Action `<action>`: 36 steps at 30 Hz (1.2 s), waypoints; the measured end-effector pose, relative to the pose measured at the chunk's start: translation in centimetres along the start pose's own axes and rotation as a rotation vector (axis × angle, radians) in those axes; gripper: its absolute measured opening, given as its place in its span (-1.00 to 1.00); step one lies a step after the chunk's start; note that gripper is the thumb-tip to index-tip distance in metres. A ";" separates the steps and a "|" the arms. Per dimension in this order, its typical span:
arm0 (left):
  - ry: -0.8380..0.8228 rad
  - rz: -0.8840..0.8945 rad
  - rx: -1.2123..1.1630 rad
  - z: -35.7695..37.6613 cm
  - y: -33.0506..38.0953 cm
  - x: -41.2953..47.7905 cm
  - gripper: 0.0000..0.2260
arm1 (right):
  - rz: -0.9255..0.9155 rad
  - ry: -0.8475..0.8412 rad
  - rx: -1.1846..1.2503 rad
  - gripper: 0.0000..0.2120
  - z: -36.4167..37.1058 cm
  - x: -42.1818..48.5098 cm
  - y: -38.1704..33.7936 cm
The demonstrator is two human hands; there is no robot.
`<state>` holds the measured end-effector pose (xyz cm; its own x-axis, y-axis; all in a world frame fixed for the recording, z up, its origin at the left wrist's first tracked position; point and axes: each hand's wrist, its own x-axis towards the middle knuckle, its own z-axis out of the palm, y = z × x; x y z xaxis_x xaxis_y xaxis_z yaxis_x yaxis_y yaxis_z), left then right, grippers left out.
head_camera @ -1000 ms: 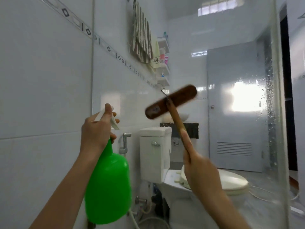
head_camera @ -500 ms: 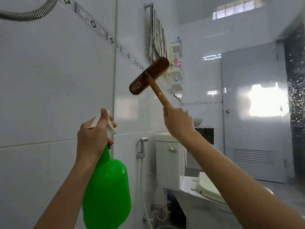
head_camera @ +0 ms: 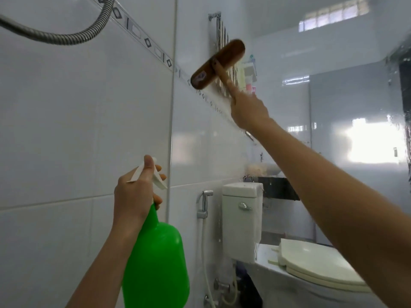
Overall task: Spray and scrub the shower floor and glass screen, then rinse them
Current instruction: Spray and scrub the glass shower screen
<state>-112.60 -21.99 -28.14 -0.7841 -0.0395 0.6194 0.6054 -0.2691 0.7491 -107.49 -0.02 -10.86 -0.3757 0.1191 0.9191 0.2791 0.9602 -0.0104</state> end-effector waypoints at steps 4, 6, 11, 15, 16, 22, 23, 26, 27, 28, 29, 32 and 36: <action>-0.011 -0.002 0.012 -1.1 -0.8 -1.1 -0.60 | 0.100 -0.107 0.090 -0.40 3.7 -16.8 2.7; -0.011 -0.023 0.014 -1.6 -1.5 -1.7 -0.61 | 0.141 -0.313 0.026 -0.41 4.3 -25.0 2.3; 0.011 -0.042 0.072 -2.7 -3.2 -3.4 -0.61 | -0.019 -0.272 0.051 -0.37 8.5 -20.6 -1.9; 0.014 -0.057 0.091 -3.2 -4.6 -4.9 -0.63 | 0.027 -0.329 0.116 -0.54 9.6 -23.9 -0.2; 0.012 -0.062 0.103 -3.3 -5.0 -5.2 -0.63 | 0.041 -0.366 0.087 -0.52 8.8 -27.4 1.2; -0.010 -0.078 0.146 -3.3 -7.3 -7.2 -0.68 | 0.054 -0.499 0.000 -0.30 8.0 -34.1 2.6; -0.011 -0.085 0.158 -2.8 -7.6 -7.7 -0.68 | 0.025 -0.467 0.018 -0.30 9.1 -32.3 1.6; -0.004 -0.098 0.189 -2.1 -8.1 -8.4 -0.66 | -0.077 -0.528 0.026 -0.32 11.0 -30.1 -0.3; -0.007 -0.098 0.183 -2.0 -8.0 -8.6 -0.66 | -0.072 -0.561 0.033 -0.29 10.8 -31.5 0.6; -0.009 -0.095 0.167 -1.8 -8.0 -8.7 -0.66 | -0.050 -0.578 0.029 -0.23 9.9 -34.2 2.2; -0.010 -0.097 0.154 -1.7 -8.0 -8.9 -0.65 | -0.021 -0.576 0.027 -0.13 8.5 -37.5 4.0; -0.014 -0.103 0.124 -1.7 -8.0 -9.6 -0.65 | 0.093 -0.600 -0.002 0.07 5.6 -46.1 8.3; -0.010 -0.110 0.145 -1.4 -8.1 -10.9 -0.70 | -0.016 -0.559 0.006 -0.18 6.0 -40.8 5.6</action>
<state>-109.13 -20.73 -41.32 -0.8455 -0.0075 0.5340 0.5303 -0.1294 0.8379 -95.89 2.02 -50.75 -0.7916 0.2184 0.5707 0.2648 0.9643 -0.0018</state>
